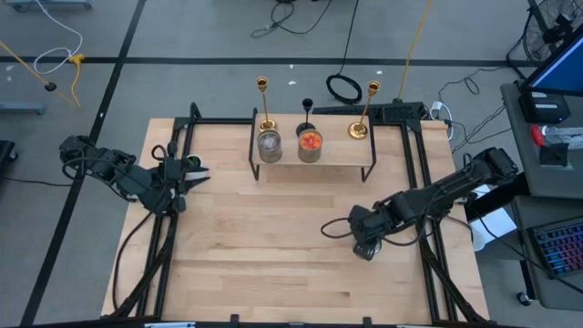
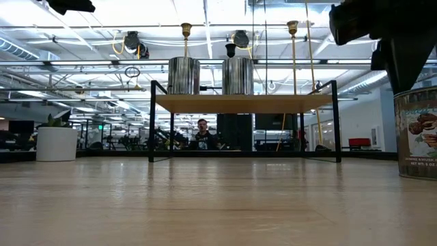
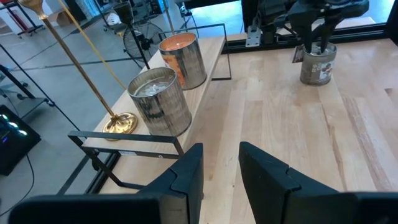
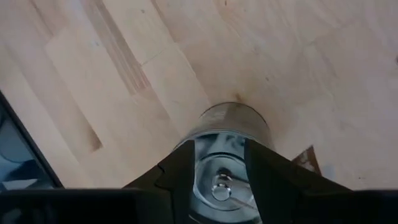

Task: Pick & Place candle stick holders
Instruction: Put the brown scented candle aligned with the golden candle holder on the shelf

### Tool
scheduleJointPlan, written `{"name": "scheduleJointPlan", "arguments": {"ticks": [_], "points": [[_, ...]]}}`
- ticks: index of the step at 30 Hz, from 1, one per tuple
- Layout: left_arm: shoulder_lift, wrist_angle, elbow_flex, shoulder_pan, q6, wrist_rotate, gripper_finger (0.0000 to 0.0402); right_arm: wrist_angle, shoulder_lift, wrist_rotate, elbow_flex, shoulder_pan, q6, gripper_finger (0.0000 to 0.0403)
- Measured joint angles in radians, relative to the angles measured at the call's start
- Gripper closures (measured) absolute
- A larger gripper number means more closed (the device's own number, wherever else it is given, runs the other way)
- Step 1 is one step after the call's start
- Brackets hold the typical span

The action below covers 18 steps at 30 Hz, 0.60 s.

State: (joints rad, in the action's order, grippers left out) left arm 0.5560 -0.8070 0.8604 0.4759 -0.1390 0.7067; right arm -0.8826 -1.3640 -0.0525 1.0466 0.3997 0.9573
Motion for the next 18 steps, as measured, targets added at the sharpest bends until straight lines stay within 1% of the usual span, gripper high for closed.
{"name": "scheduleJointPlan", "arguments": {"ticks": [8,14,18], "points": [[0.0,0.0,0.0,0.0,0.002,0.001,0.0293,-0.09,0.004,-0.001,0.0,-0.008,-0.026,0.0261],[0.0,0.0,0.0,0.0,0.002,0.001,0.0293,-0.167,0.006,0.002,0.001,-0.037,-0.041,0.0261],[0.0,0.0,0.0,0.0,0.002,0.001,0.0293,-0.154,0.013,-0.002,0.001,-0.056,-0.061,0.0261]]}}
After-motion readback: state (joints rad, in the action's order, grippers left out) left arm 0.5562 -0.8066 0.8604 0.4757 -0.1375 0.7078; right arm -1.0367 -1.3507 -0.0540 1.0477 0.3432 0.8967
